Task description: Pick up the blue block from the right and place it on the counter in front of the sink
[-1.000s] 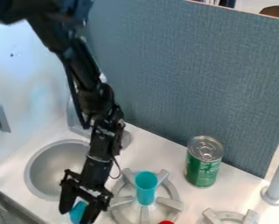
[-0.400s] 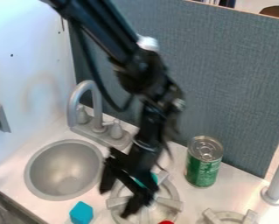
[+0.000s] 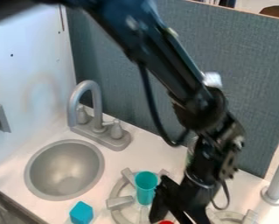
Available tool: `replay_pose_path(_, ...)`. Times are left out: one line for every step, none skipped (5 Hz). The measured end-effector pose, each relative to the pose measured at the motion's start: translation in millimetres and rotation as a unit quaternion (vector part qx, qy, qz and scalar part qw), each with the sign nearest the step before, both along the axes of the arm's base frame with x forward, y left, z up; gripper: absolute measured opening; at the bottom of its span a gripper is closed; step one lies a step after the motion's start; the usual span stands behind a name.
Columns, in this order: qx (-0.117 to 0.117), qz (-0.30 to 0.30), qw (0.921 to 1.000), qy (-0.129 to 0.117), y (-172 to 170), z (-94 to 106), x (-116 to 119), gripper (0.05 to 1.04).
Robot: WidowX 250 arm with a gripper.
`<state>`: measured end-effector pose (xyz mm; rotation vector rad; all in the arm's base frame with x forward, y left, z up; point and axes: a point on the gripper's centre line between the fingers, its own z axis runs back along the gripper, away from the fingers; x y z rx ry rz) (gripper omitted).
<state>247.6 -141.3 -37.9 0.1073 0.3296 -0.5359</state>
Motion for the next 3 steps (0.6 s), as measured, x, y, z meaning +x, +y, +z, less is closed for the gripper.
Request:
replay_pose_path(-0.001, 0.0, 1.0, -0.001, -0.7, -0.4, 1.1, 1.0)
replay_pose_path(0.0, 0.001, 1.0, 0.0, -0.6, -0.8, 0.6, 1.0)
replay_pose_path(0.0, 0.0, 1.0, 0.0, -0.4, -0.8, 0.7, 1.0)
